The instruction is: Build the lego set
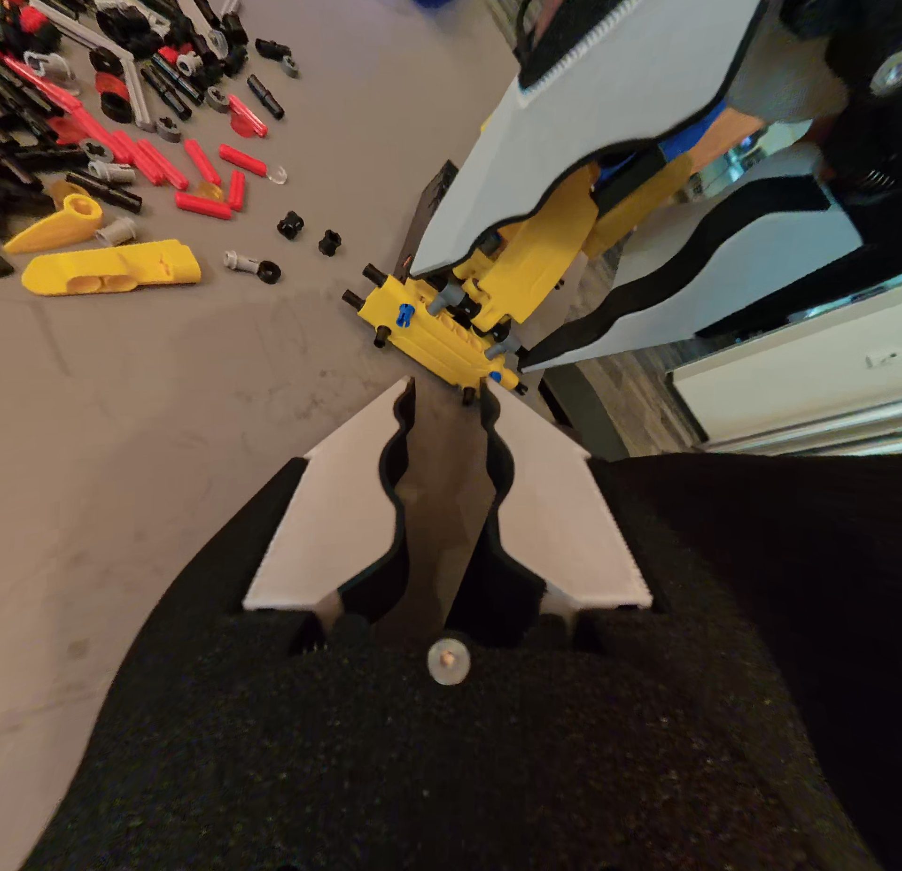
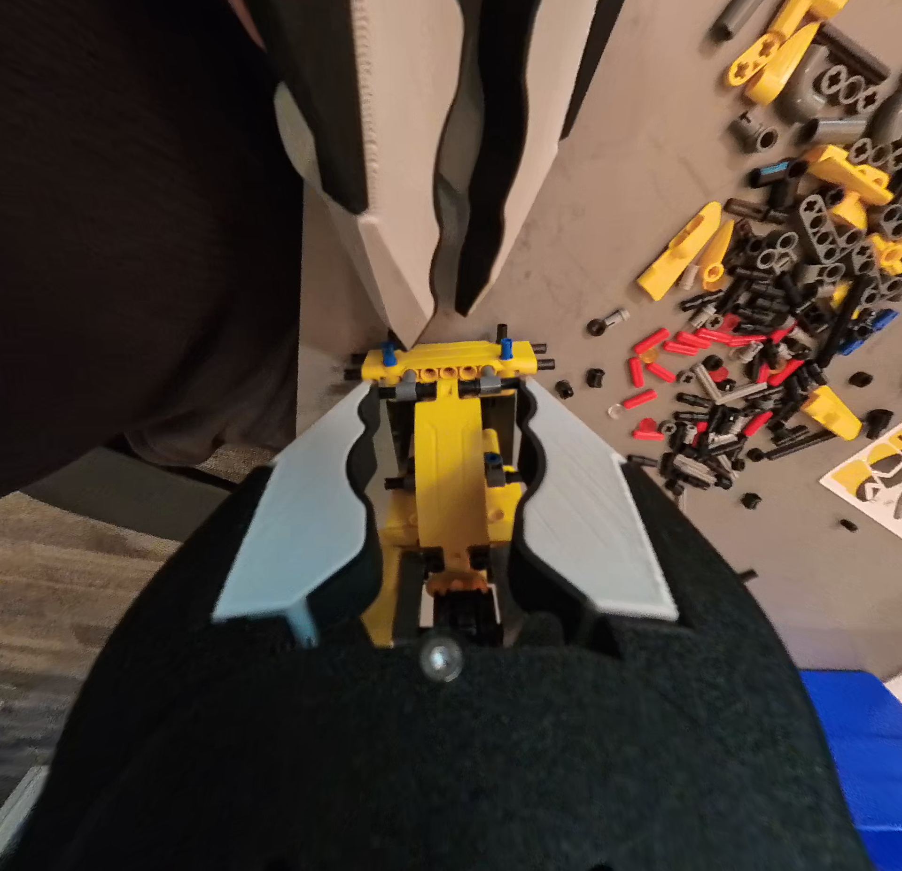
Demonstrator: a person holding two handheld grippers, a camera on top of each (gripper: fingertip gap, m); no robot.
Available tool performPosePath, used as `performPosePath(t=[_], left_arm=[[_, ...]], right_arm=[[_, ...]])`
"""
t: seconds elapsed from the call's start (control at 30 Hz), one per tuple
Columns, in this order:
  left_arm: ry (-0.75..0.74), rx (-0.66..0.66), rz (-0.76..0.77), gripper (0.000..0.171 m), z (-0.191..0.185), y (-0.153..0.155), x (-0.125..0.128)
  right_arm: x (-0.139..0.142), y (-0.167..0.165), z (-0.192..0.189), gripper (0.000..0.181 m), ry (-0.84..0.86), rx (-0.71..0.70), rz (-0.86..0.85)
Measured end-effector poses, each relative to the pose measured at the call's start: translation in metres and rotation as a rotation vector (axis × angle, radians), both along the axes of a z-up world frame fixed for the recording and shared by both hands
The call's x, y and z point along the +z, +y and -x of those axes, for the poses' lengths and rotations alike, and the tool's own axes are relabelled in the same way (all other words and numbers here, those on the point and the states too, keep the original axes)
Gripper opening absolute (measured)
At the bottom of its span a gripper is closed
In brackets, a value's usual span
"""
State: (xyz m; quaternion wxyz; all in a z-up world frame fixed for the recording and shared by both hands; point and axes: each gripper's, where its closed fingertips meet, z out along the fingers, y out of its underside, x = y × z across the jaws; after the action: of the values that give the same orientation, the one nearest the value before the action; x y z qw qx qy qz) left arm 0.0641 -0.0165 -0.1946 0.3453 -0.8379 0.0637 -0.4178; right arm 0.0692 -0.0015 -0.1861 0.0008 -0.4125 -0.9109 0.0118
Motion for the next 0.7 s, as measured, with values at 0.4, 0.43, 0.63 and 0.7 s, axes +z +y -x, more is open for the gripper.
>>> performPosePath(t=[0.4, 0.43, 0.63, 0.7], left_arm=[[-0.003, 0.080, -0.040, 0.028, 0.004, 0.001, 0.003], [-0.003, 0.070, -0.017, 0.028, 0.001, -0.001, 0.000], [-0.143, 0.054, 0.076, 0.026, -0.012, 0.000, 0.001], [-0.143, 0.061, 0.084, 0.024, -0.011, 0.001, 0.000]], right_arm=[[0.000, -0.001, 0.001, 0.056, 0.059, 0.019, 0.031], [0.000, -0.001, 0.001, 0.056, 0.061, 0.015, 0.035], [0.001, -0.003, 0.003, 0.056, 0.091, 0.001, 0.053], [0.001, -0.004, 0.004, 0.056, 0.105, -0.008, 0.066]])
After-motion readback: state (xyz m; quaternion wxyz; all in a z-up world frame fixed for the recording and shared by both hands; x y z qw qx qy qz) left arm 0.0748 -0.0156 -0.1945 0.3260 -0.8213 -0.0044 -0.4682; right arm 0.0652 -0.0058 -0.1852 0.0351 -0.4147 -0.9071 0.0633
